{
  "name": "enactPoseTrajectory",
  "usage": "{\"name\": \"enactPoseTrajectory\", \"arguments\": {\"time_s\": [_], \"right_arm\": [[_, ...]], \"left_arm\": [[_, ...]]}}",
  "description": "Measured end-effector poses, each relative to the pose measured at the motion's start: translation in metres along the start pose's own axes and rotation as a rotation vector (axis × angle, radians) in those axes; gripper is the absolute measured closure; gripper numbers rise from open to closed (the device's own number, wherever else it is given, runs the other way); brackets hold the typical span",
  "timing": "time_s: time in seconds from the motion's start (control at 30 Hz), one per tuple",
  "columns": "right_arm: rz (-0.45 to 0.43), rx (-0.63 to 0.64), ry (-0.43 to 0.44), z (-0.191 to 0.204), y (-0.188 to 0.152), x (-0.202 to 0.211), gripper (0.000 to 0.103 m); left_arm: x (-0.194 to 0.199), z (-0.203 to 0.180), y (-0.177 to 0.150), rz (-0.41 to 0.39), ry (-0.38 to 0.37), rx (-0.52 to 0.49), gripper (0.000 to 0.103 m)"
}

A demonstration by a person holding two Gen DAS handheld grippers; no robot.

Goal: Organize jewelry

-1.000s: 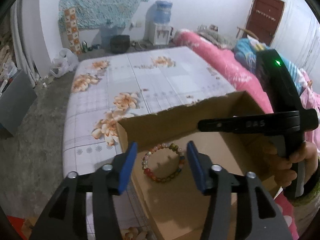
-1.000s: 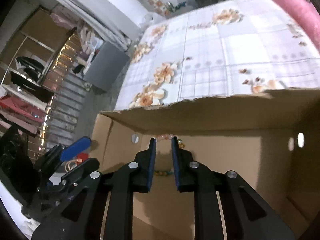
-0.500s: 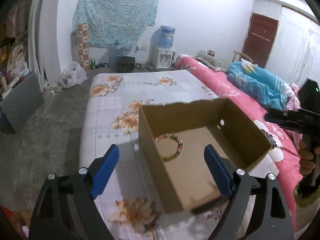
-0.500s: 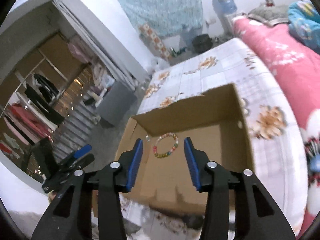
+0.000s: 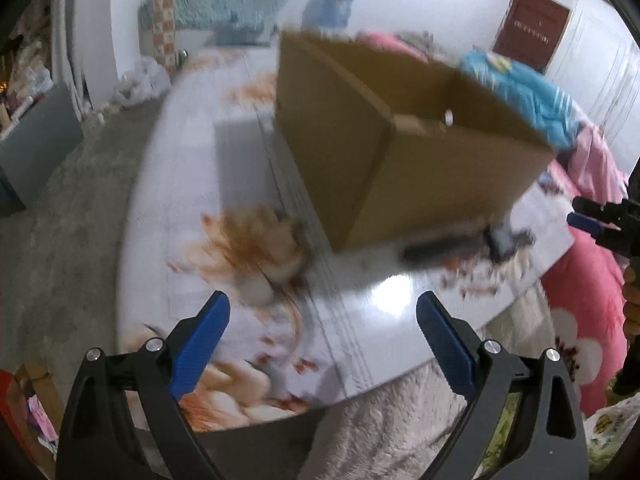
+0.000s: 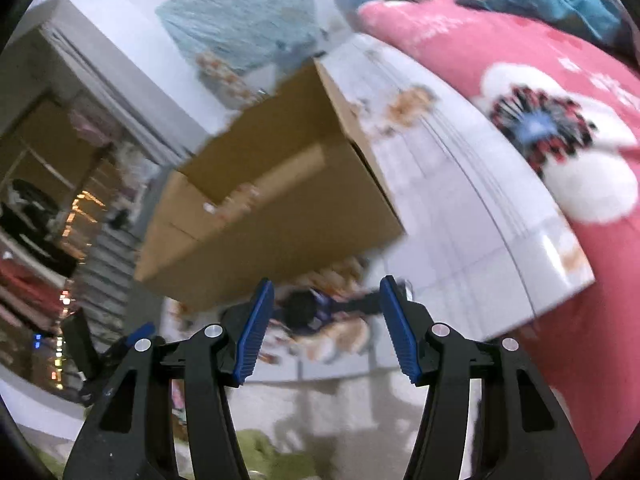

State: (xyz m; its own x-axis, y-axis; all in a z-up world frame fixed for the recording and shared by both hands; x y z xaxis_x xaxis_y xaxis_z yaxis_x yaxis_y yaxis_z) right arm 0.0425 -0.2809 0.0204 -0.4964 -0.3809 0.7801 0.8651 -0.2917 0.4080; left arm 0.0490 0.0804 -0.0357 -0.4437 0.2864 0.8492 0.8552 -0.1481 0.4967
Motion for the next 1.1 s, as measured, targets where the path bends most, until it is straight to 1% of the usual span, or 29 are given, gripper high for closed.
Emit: {"name": "enactPoseTrajectory", "arguments": {"time_s": [0.13,0.3,0.4,0.47,0.53,0.63,0.67,0.83,0.93,1.1], "right_arm": [[0.014,-0.001,-0.019,-0.002,-0.008,-0.007,0.047],[0.027,0.037,0.0,0.012,-0.012,-0.009,0.047],[0.048,0.077,0.045,0.029,-0.013,-0.016,0.047],[0.075,0.102,0.1,0.044,-0.015,-0.025,0.047],[0.11,0.126,0.153,0.06,-0.016,-0.037,0.047],[0.156,0.174,0.213,0.085,-0.019,-0.055,0.049],[0.174,0.188,0.234,0.093,-0.02,-0.061,0.052],[0.251,0.246,0.274,0.126,-0.025,-0.089,0.061],[0.273,0.272,0.27,0.14,-0.026,-0.101,0.065],[0.274,0.288,0.263,0.152,-0.022,-0.111,0.065]], "left_arm": [[-0.02,-0.019,-0.001,0.019,0.017,-0.066,0.011],[-0.039,-0.025,0.001,0.055,0.045,-0.082,0.011],[-0.041,-0.025,0.001,0.045,0.069,-0.096,0.01],[-0.044,-0.026,0.002,0.053,0.091,-0.116,0.006],[-0.046,-0.028,0.001,0.052,0.125,-0.135,0.006],[-0.047,-0.026,0.001,0.044,0.128,-0.127,0.006],[-0.047,-0.026,0.001,0.043,0.13,-0.127,0.006],[-0.047,-0.026,0.001,0.045,0.132,-0.129,0.005],[-0.047,-0.026,0.001,0.051,0.139,-0.124,0.004],[-0.047,-0.027,0.003,0.068,0.143,-0.119,0.004]]}}
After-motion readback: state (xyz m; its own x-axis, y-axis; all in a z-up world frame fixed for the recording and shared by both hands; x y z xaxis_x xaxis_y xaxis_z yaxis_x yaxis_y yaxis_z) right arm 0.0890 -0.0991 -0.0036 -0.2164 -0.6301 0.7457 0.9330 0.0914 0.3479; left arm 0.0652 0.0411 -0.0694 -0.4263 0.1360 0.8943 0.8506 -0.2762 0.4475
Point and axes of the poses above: each gripper's, at about its wrist camera, not at the fingertips, and x roughly against the way its jaws point, z to its left, y to its top, the point moved 2 cm from there along -x, roughly the way its jaws point, and after that the axes turned 4 degrees about z, right-handed, at the moved point
